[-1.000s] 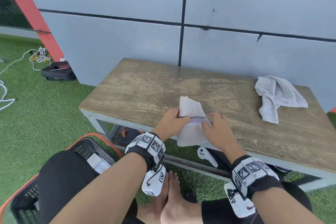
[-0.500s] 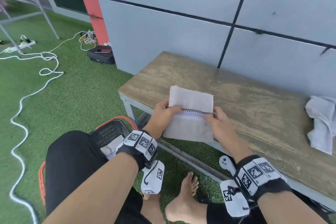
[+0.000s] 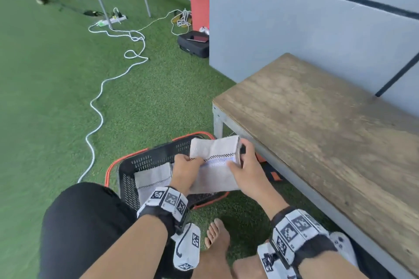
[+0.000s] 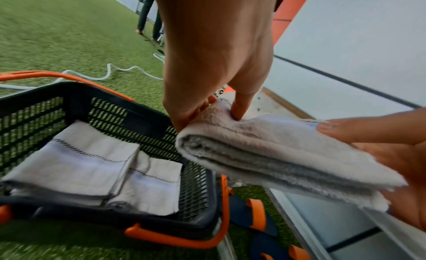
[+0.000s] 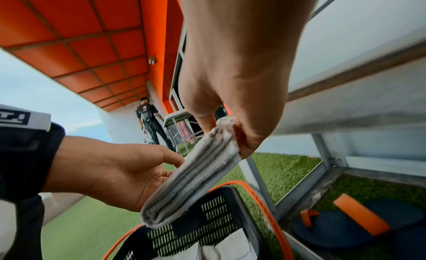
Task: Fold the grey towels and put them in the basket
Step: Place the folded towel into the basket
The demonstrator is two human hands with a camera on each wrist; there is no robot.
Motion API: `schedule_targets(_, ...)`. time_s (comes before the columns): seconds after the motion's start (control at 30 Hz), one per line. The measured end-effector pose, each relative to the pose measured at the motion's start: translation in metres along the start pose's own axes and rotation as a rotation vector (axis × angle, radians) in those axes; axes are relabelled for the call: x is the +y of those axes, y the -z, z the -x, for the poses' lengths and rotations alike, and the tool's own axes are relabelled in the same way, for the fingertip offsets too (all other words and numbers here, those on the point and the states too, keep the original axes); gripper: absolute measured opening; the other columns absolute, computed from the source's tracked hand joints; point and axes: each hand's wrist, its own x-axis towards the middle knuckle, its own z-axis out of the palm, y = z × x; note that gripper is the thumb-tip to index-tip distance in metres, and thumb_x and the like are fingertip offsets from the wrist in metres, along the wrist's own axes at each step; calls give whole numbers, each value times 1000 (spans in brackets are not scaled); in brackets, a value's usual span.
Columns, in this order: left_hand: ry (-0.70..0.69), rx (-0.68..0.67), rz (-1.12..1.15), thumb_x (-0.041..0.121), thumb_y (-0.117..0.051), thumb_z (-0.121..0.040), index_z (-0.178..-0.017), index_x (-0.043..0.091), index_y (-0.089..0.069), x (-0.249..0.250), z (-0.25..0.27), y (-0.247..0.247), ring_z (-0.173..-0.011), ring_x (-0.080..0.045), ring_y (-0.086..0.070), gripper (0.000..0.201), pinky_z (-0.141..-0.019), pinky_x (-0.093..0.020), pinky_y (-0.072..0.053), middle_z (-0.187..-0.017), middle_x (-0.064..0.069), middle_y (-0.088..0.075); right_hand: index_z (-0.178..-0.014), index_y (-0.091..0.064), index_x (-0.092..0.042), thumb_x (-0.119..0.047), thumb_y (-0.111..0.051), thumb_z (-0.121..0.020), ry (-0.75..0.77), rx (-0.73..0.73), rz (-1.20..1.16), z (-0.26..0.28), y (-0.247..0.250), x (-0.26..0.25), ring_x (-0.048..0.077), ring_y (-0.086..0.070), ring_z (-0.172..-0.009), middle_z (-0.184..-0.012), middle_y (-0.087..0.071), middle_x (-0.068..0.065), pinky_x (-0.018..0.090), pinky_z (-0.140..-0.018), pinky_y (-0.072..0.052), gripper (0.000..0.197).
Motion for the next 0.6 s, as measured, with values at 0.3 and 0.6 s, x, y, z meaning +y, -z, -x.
schedule_targets(0.3,180,124,-210,3,-54,-86,-91,3,-55,-74,-86,2,-91,-39,-64,5,-82,-45,-53,-87,-21,-64,-105,-42,-22,-3,-45,-94,7,-291,350,-78,-95,37,22,-49,-85,-102,-47,3,35,-73,-35,23)
schedule_targets(0.6,302,126,-152,6,-66,-86,-92,16,-66,-111,-133,-6,-82,-22,-64,12,-71,-31,-54,-91,-5,-71,-136,-48,-12,-12,-45,-94,-135,-475,495,-129,-145,64,31,-42,-126,-133,-42,11,40,-106,-39,42)
